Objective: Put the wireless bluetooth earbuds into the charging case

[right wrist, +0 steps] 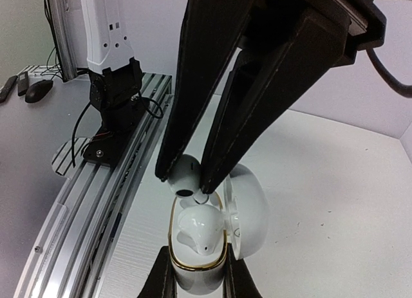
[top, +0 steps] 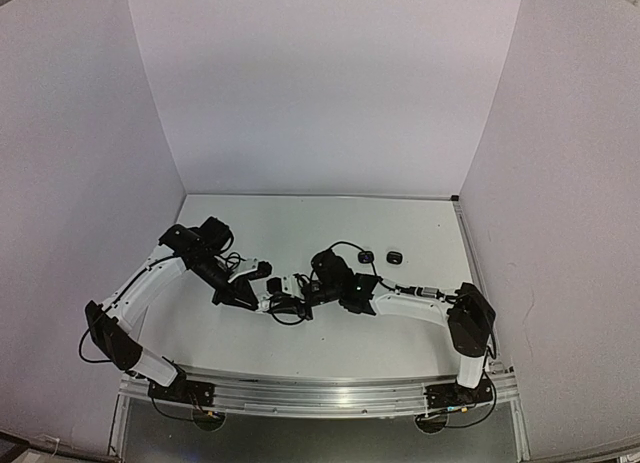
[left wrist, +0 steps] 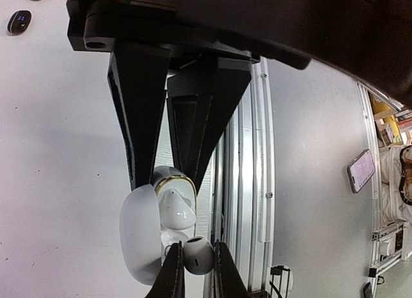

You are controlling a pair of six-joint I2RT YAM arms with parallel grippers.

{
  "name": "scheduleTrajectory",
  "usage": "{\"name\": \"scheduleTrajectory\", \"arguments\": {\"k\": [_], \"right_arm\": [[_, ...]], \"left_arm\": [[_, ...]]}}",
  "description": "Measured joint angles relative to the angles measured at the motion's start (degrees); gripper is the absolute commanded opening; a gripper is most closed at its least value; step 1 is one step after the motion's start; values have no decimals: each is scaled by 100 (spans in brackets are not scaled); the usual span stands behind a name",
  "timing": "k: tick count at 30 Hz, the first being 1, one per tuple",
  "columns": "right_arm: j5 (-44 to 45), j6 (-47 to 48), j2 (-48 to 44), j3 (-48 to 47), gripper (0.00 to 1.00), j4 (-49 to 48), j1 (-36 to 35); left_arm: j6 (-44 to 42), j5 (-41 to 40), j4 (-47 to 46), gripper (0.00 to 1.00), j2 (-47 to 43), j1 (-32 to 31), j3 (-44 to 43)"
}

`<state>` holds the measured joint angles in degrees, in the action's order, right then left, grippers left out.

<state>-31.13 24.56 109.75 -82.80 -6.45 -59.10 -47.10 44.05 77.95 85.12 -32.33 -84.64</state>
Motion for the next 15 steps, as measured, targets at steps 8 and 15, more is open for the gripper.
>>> {"name": "scheduleTrajectory", "arguments": {"k": [8, 15], "right_arm": [[-328, -323, -6, 58, 0, -235, 36], [-390, -359, -66, 202, 0, -498, 36]], "left_arm": [[-136, 186, 131, 0, -11, -3, -67], [-111, 293, 157, 0, -86, 11, -72]]}}
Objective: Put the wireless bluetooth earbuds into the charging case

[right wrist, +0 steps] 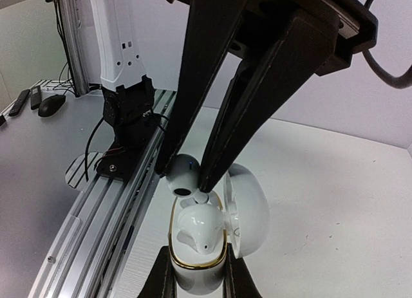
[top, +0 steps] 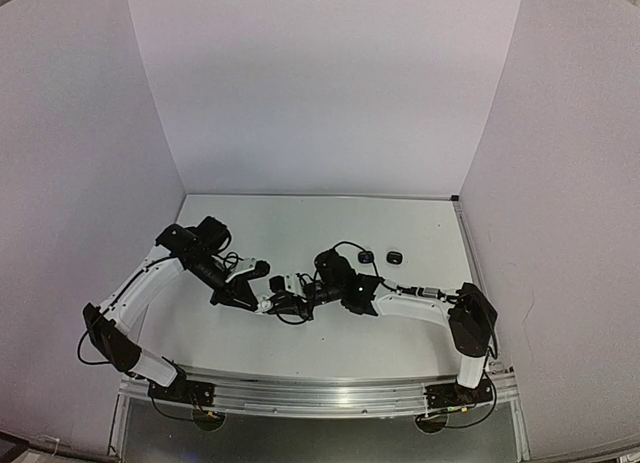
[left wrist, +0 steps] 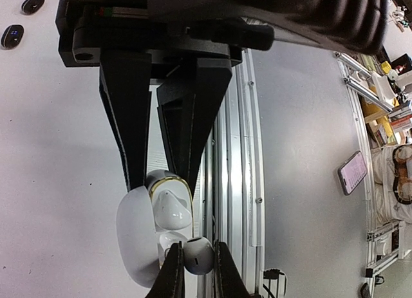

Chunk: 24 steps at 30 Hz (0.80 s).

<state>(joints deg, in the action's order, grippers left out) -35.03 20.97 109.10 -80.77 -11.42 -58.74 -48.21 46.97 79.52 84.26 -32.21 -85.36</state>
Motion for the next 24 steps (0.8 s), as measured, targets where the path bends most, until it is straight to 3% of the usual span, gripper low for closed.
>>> {"name": "scheduleTrajectory", "arguments": {"k": [14, 21, 24], "right_arm": [[57, -66, -143, 118, 0, -383, 35], [-1, -160, -151, 118, 0, -407, 22], [22, -216, -155, 118, 0, -430, 36]], "left_arm": [[-93, 407, 62, 13, -8, 263, -195], [-235, 338, 41, 27, 72, 277, -297], [-277, 316, 57, 27, 113, 280, -379]]}}
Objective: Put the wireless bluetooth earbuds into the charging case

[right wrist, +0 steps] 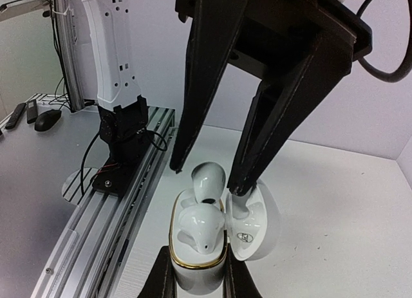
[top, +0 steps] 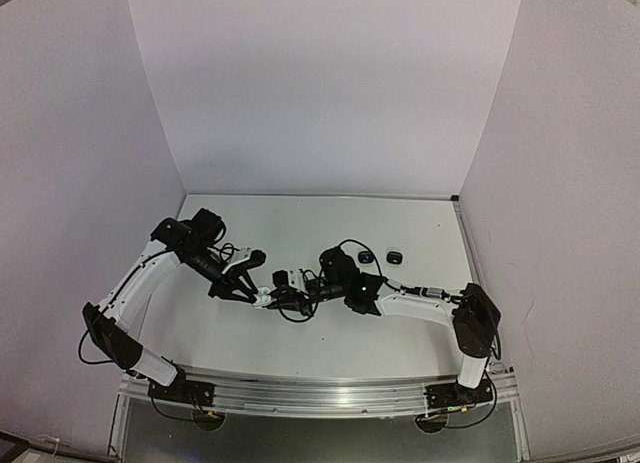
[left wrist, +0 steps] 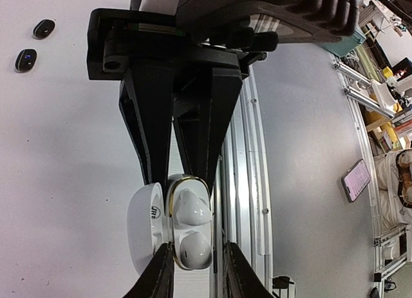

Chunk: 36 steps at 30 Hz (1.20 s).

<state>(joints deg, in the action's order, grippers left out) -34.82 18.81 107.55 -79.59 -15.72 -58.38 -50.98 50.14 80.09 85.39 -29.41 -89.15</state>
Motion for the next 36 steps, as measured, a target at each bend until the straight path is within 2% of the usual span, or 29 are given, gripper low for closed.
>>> {"name": "scheduleTrajectory", "arguments": {"k": [6, 36], "right_arm": [[19, -75, 0, 0, 0, -24, 1], [26, -465, 0, -9, 0, -119, 60]], "left_arm": [[-26, -40, -8, 25, 12, 0, -93], [46, -38, -148, 34, 10, 32, -430]]}}
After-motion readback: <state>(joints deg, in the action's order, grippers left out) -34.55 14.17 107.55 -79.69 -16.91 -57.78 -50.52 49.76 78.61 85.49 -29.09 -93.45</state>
